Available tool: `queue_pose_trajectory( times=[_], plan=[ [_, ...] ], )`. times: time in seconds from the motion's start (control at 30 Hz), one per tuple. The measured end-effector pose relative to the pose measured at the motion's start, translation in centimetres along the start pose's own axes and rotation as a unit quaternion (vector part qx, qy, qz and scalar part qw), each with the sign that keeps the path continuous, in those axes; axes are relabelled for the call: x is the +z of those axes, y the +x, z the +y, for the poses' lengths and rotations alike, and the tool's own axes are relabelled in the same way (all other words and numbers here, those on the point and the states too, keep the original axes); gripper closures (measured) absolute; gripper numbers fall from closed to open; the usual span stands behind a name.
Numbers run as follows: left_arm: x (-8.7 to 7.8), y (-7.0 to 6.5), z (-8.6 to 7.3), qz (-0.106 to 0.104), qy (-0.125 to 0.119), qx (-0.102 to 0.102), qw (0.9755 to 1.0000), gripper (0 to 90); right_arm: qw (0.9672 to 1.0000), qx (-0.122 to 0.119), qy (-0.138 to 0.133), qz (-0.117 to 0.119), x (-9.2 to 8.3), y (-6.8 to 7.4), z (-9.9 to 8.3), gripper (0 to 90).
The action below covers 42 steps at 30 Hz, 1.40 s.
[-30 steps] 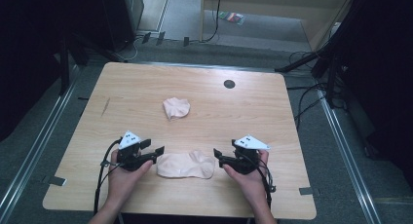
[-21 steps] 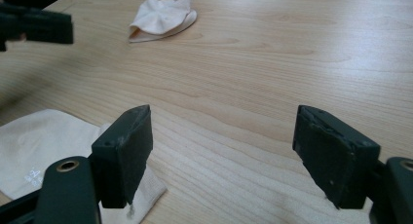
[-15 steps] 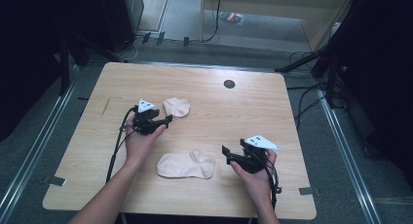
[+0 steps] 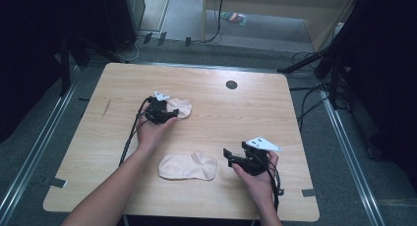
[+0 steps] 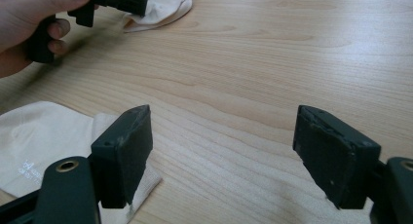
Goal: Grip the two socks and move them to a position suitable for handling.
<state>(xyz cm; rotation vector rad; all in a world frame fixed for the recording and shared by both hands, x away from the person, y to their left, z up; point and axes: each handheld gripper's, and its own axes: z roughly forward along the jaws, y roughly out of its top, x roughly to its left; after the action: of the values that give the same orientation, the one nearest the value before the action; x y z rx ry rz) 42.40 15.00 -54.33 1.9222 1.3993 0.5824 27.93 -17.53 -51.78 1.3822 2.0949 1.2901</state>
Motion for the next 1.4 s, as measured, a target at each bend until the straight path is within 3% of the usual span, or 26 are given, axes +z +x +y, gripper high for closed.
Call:
queue_pose_trajectory(
  times=[0.13,0.27,0.37,0.47,0.53,0.63,0.67,0.73,0.83,0.9,0.97,1.07,1.1,1.17,1.2,1.3,1.4],
  plan=[
    [0.4,0.1,-0.2,-0.015,-0.009,0.004,0.9998,56.1,1.0000,-0.001,0.003,-0.002,0.1,0.0,0.0,23.5],
    [0.4,0.4,0.1,-0.038,0.001,-0.002,0.9993,81.5,1.0000,-0.002,0.003,-0.003,0.1,0.1,-0.1,23.8],
    [-0.2,0.2,0.4,-0.044,0.014,0.008,0.9989,84.8,1.0000,-0.001,0.002,-0.005,0.1,0.1,0.0,24.1],
    [-1.9,-0.1,0.4,-0.075,-0.008,0.014,0.9970,85.4,1.0000,-0.001,-0.001,-0.006,0.0,0.0,0.0,24.5],
    [-3.5,-0.6,0.3,-0.095,-0.019,0.026,0.9949,85.6,1.0000,0.002,-0.001,-0.009,0.0,0.0,0.0,24.8],
    [-5.7,-1.1,-0.3,-0.136,-0.036,0.025,0.9898,85.7,0.9999,0.002,-0.002,-0.011,0.0,0.0,0.1,25.0],
    [-6.4,-1.2,-0.5,-0.147,-0.043,0.017,0.9881,85.7,0.9999,-0.001,-0.003,-0.010,0.1,0.1,0.1,25.0],
    [-7.5,-1.3,-1.1,-0.182,-0.050,0.002,0.9820,85.7,0.9999,0.000,-0.002,-0.011,0.1,0.3,0.1,25.1],
    [-8.3,-1.7,-2.0,-0.206,-0.050,-0.003,0.9772,85.6,0.9999,-0.005,-0.001,-0.011,0.2,0.6,0.1,25.2],
    [-8.2,-1.8,-2.9,-0.199,-0.046,0.002,0.9790,85.6,0.9999,-0.008,-0.001,-0.010,0.3,0.7,0.0,25.3],
    [-7.5,-1.5,-3.8,-0.200,-0.034,-0.007,0.9792,85.5,0.9999,-0.006,0.001,-0.011,0.4,0.9,0.0,25.4],
    [-6.4,-0.8,-5.0,-0.193,-0.005,-0.020,0.9809,84.9,0.9999,-0.006,0.002,-0.008,0.5,1.0,0.0,26.9],
    [-6.2,-0.8,-5.3,-0.186,0.001,-0.015,0.9824,84.1,0.9999,-0.006,0.002,-0.009,0.5,1.1,0.0,28.0],
    [-6.1,-0.7,-5.6,-0.175,-0.005,-0.007,0.9845,79.1,1.0000,-0.004,-0.005,-0.004,0.6,1.5,0.2,32.1],
    [-6.1,-0.6,-5.6,-0.173,-0.011,-0.008,0.9849,71.2,1.0000,-0.003,-0.007,0.000,0.6,1.7,0.4,35.3],
    [-6.8,-0.2,-5.5,-0.167,-0.038,-0.018,0.9850,49.9,0.9994,-0.008,-0.009,0.033,1.2,2.8,1.5,43.1],
    [-8.0,0.4,-5.8,-0.170,-0.065,-0.031,0.9829,43.6,0.9985,-0.017,-0.007,0.051,2.4,4.1,2.7,51.1]
  ],
)
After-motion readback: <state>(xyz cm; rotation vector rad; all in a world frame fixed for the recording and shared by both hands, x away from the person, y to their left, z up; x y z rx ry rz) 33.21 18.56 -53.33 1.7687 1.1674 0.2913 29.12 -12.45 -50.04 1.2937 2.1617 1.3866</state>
